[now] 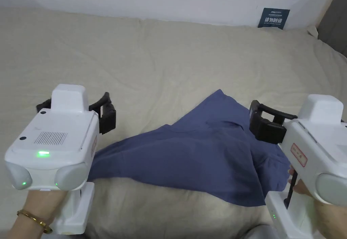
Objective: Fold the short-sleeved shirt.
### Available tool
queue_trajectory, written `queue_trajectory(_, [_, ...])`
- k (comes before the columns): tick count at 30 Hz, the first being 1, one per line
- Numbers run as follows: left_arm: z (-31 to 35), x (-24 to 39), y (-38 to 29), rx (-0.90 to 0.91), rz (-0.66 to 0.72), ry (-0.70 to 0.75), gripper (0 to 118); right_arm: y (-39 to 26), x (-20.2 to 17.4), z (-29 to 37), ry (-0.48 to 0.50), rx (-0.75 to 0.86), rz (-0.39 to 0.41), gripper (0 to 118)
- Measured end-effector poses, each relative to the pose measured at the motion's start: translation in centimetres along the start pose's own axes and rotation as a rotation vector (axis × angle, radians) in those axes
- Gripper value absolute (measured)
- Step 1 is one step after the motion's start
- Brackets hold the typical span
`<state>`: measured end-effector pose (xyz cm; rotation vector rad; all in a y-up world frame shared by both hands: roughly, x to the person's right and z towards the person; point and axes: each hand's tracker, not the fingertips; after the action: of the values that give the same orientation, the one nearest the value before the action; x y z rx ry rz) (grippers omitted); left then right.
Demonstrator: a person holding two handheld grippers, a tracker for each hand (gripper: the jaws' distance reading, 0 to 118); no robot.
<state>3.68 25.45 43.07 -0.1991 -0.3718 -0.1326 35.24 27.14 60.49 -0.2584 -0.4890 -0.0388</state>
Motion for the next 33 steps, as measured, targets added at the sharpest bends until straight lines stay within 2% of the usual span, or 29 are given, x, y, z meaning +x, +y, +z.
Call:
queue_trajectory(1, [-0.2,0.0,-0.2,-0.002,0.003,-0.002,44,-0.1,-0.2,0.1,-0.002,0.008,-0.007,95])
queue_trajectory(2, [-0.1,0.0,-0.3,-0.002,0.011,0.0,24,-0.1,-0.4,0.2,-0.008,0.013,-0.011,72])
queue_trajectory(3, [-0.1,-0.1,-0.3,-0.001,0.031,-0.001,11,-0.1,-0.6,0.1,-0.011,0.015,-0.012,44])
queue_trajectory(4, [0.1,-0.2,-0.3,0.003,0.054,-0.004,2,0.0,-0.6,0.0,-0.012,0.011,-0.018,9])
queue_trajectory(7, [0.0,-0.2,-0.4,-0.013,0.041,-0.007,0,0.1,-0.8,0.0,0.016,0.009,-0.051,2])
queue_trajectory(10, [0.1,-0.4,-0.5,-0.028,0.029,-0.015,0,0.3,-1.3,0.1,0.011,0.007,-0.025,1])
queue_trajectory(15, [-0.9,-1.4,0.0,-0.102,0.044,-0.031,0,0.3,-1.3,0.1,0.031,-0.011,-0.034,1])
queue_trajectory(16, [-1.5,-1.9,0.1,-0.127,0.056,-0.024,10,0.3,-1.3,0.1,0.031,-0.015,-0.032,1])
queue_trajectory(17, [-2.3,-2.3,0.2,-0.187,0.067,-0.03,25,0.3,-1.3,0.1,0.032,-0.019,-0.031,1])
queue_trajectory(18, [-3.0,-2.9,0.3,-0.243,0.083,-0.037,50,0.3,-1.2,0.0,0.034,-0.022,-0.032,1])
queue_trajectory(19, [-3.8,-3.6,0.1,-0.299,0.094,-0.045,86,0.2,-1.2,0.0,0.037,-0.026,-0.033,1])
queue_trajectory(20, [-4.7,-4.2,-0.2,-0.37,0.094,-0.055,109,0.2,-1.1,0.0,0.037,-0.03,-0.031,1])
queue_trajectory(21, [-5.6,-4.6,-0.7,-0.412,0.111,-0.048,118,0.1,-1.1,-0.1,0.035,-0.033,-0.029,1])
queue_trajectory(27, [-9.7,-5.2,-4.6,-0.71,0.055,-0.091,118,-0.7,-0.6,-1.2,0.024,-0.076,-0.024,1])
queue_trajectory(33, [-13.5,-2.4,-7.7,-0.803,0.058,-0.144,118,-1.8,-0.5,-2.2,0.014,-0.124,-0.024,1])
